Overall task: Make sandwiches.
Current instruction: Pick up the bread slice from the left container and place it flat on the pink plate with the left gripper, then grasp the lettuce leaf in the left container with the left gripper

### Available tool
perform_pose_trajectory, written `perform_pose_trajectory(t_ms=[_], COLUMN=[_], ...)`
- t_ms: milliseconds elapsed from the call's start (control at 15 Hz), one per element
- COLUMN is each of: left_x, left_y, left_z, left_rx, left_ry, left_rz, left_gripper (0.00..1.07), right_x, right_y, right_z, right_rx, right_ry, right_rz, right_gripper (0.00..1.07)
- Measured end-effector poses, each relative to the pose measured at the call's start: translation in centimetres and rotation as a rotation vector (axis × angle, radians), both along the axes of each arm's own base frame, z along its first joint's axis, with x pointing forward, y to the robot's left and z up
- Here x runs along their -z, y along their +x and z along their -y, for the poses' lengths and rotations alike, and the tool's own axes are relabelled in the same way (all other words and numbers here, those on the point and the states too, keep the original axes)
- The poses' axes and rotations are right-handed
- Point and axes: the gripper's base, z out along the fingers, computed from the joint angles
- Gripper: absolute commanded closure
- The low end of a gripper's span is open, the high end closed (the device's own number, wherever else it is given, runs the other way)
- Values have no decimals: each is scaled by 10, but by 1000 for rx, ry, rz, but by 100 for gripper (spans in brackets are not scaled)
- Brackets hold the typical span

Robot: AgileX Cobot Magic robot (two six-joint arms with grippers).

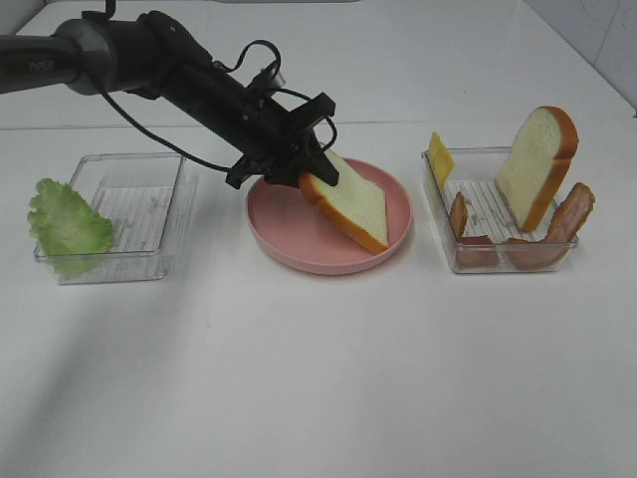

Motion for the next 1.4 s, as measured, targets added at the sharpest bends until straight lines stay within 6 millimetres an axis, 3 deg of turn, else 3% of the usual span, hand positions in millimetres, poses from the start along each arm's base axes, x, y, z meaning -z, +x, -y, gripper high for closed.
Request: perform_pose_trajectory(t_ms=[67, 267, 667, 733, 933, 1000, 1133, 1200, 1267, 1400], left_x=[0, -3, -55, -77, -107, -125, -137, -146, -158, -160], left_y=[0, 4, 17, 22, 17, 6, -14, -30, -55, -68], left_z=[0, -2, -19, -27, -34, -45, -63, -78, -107, -136], left_rx=[-6, -29, -39, -106, -126, -129, -122, -123, -143, -177], left_ry=[5, 53, 307, 377, 412, 485, 593, 649, 703, 738], left_rz=[-6, -13, 65, 131, 193, 220, 220, 209, 173, 126], left_gripper=[52, 38, 32, 31, 31, 29, 23, 21, 21, 21], right_x=[0, 0, 0, 0, 0, 0, 0, 0, 0, 0], right_y=[0, 0, 0, 0, 0, 0, 0, 0, 0, 0], right_z=[0, 0, 0, 0, 0, 0, 0, 0, 0, 0], right_rx=[0, -1, -1, -1, -2, -2, -2, -2, -2, -2], right_ry=[0, 2, 2, 2, 3, 3, 3, 3, 3, 3], right_rz=[0, 0, 0, 0, 0, 0, 0, 0, 0, 0], right_gripper=[11, 11, 11, 11, 11, 11, 11, 11, 11, 11])
